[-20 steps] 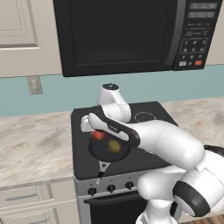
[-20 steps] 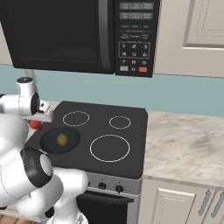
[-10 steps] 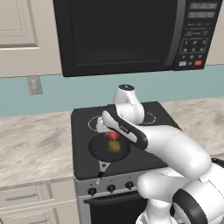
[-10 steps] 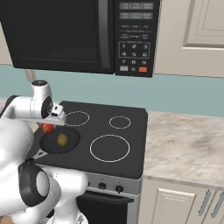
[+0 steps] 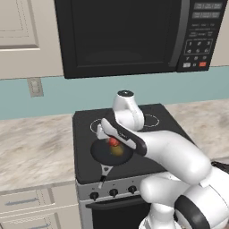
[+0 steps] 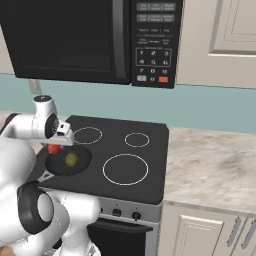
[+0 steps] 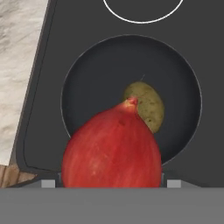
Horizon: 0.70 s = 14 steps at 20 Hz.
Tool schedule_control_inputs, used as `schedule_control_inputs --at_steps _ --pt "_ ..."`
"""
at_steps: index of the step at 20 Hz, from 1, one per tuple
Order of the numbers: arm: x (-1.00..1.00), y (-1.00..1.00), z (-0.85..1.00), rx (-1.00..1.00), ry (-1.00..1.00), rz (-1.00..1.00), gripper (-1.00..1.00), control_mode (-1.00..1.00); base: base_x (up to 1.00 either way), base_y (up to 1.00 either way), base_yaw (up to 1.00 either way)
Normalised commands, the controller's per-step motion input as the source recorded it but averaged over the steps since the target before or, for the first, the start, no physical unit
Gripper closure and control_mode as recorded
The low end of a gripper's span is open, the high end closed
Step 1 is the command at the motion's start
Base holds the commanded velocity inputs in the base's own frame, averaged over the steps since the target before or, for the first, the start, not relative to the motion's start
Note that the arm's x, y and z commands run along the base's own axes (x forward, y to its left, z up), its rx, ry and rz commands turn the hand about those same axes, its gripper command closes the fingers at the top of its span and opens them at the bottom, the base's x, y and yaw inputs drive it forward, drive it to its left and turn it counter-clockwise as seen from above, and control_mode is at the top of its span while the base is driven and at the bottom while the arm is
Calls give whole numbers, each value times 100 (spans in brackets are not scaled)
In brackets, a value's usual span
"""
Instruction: Put the potato and onion in the pan. Then turn on the front left burner and set the heat to medium.
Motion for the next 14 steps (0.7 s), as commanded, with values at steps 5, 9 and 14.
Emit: schedule_control_inputs --at_steps 5,9,14 --pt "3 10 -24 -1 0 3 100 -100 0 0 0" --pt "19 0 -36 -2 0 2 100 -100 0 0 0" --pt "14 0 -33 -2 0 1 100 -100 0 0 0"
